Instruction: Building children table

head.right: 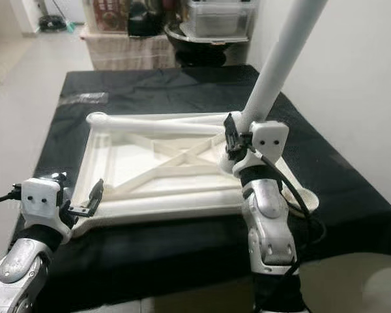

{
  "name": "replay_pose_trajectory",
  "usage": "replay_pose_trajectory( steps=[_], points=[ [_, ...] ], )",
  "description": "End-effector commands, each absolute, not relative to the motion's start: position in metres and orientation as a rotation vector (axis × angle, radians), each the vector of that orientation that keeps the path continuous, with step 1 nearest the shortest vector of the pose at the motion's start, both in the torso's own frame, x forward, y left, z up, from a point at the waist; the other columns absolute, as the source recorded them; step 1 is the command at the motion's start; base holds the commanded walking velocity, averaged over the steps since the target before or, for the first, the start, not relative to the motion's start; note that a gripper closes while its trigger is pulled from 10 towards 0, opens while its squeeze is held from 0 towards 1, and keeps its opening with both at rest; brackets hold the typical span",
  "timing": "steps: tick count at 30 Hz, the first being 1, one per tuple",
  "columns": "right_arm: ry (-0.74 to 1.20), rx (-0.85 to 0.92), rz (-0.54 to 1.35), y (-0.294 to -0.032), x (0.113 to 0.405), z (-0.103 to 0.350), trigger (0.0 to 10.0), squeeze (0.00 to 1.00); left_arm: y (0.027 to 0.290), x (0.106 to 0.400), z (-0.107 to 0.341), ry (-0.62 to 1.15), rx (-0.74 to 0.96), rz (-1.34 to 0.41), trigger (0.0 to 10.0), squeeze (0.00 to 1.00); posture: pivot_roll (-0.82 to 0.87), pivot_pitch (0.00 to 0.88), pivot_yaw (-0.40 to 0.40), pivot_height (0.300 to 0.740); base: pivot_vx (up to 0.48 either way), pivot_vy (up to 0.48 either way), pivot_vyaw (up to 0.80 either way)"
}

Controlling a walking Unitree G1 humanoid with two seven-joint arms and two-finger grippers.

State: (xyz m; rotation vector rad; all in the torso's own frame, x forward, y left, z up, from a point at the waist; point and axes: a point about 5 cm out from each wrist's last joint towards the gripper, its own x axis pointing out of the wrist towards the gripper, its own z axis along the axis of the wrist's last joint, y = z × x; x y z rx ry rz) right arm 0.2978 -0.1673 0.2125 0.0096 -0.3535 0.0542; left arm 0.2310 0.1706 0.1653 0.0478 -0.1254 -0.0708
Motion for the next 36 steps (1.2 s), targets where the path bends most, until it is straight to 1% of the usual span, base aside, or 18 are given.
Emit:
replay_pose_trajectory(
  steps=[1,11,13,15,16,18,22,25,28,31,36],
  points=[
    [-0.369,0.016,0.057,-0.167,0.298,0.218,10.0,0.00,0.171,0.229,0.163,-0.115,0.035,-0.069,10.0,0.00,0.01,0.000,-0.035,0.740,-0.289,0.000,0.00],
    [-0.354,0.015,0.045,-0.172,0.298,0.217,10.0,0.00,0.172,0.231,0.164,-0.119,0.029,-0.069,10.0,0.00,0.01,0.000,-0.034,0.740,-0.291,0.000,0.00],
    [-0.312,-0.015,0.070,-0.174,0.296,0.210,10.0,0.00,0.172,0.230,0.160,-0.103,0.040,-0.067,10.0,0.00,0.01,0.000,-0.034,0.740,-0.148,0.000,0.00],
    [-0.256,-0.058,0.089,-0.179,0.289,0.195,10.0,0.00,0.177,0.228,0.149,-0.060,0.068,-0.041,10.0,0.00,0.01,0.000,-0.038,0.740,0.000,0.000,0.00],
    [-0.256,-0.058,0.089,-0.179,0.289,0.195,10.0,0.00,0.177,0.228,0.149,-0.060,0.068,-0.041,10.0,0.00,0.01,0.000,-0.038,0.740,0.000,0.000,0.00],
    [-0.201,-0.108,0.087,-0.186,0.277,0.175,10.0,0.00,0.180,0.223,0.136,-0.025,0.111,-0.033,10.0,0.00,0.00,0.000,-0.035,0.740,0.000,0.000,0.00],
    [-0.192,-0.121,0.088,-0.187,0.273,0.170,10.0,0.00,0.180,0.221,0.132,-0.017,0.123,-0.032,10.0,0.00,0.01,0.000,-0.033,0.740,0.000,0.000,0.00],
    [-0.177,-0.173,0.072,-0.183,0.255,0.153,10.0,0.00,0.177,0.212,0.120,0.020,0.120,-0.006,10.0,0.00,0.01,0.000,-0.033,0.740,0.000,0.000,0.00],
    [-0.171,-0.189,0.070,-0.181,0.250,0.148,10.0,0.00,0.177,0.209,0.116,0.030,0.142,0.010,10.0,0.00,0.01,0.000,-0.037,0.740,0.000,0.000,0.00],
    [-0.142,-0.251,0.119,-0.174,0.237,0.130,10.0,0.00,0.185,0.197,0.102,0.089,0.181,0.052,10.0,0.00,0.01,0.000,-0.034,0.740,0.000,0.000,0.00],
    [-0.081,-0.274,0.135,-0.173,0.231,0.117,10.0,0.00,0.183,0.190,0.096,0.099,0.171,0.044,10.0,0.00,0.01,0.000,-0.039,0.740,0.000,0.000,0.00]
  ],
)
